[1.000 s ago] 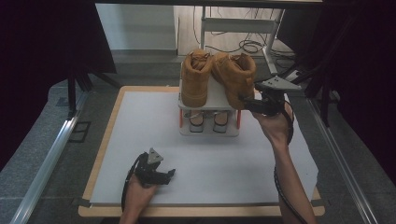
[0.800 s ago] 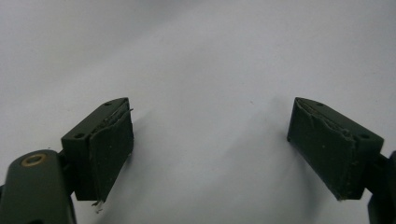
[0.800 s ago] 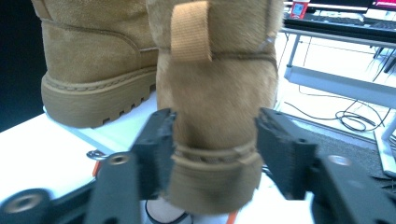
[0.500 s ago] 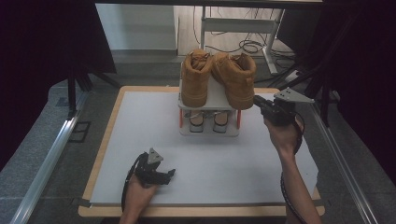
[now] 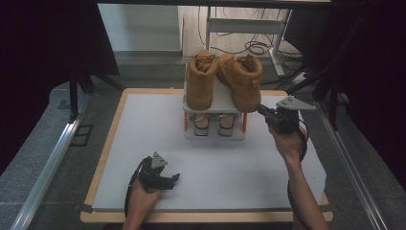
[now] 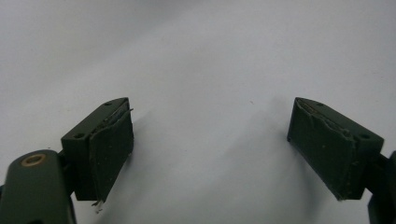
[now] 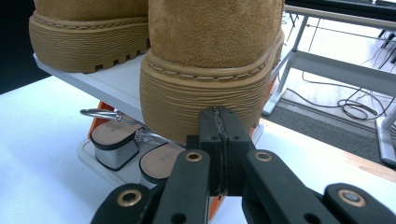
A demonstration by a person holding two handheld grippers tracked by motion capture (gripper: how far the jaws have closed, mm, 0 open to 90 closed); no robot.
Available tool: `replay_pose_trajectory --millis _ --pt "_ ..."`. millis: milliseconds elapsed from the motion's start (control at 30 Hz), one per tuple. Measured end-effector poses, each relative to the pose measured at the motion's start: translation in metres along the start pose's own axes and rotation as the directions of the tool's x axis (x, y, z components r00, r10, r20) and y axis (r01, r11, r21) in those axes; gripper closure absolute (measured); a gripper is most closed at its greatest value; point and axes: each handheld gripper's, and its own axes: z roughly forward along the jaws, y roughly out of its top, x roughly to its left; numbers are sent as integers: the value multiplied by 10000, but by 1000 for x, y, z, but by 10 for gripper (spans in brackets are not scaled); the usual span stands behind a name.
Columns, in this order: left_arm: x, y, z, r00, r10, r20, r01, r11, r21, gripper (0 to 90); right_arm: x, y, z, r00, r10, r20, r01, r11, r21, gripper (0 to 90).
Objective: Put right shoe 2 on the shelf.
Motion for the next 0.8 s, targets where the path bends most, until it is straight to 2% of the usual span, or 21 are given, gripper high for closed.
replay_pose_trajectory --millis 300,567,800 --pt "0 0 0 10000 6 -2 -6 10000 3 145 2 1 2 9999 89 -85 -89 10000 -6 896" --pt "0 0 0 10000 13 -7 -13 10000 -2 145 16 6 16 9989 -145 -438 146 9999 27 896" --pt "0 0 0 10000 -19 0 19 10000 -18 145 24 10 29 9986 -273 -456 280 9995 145 896"
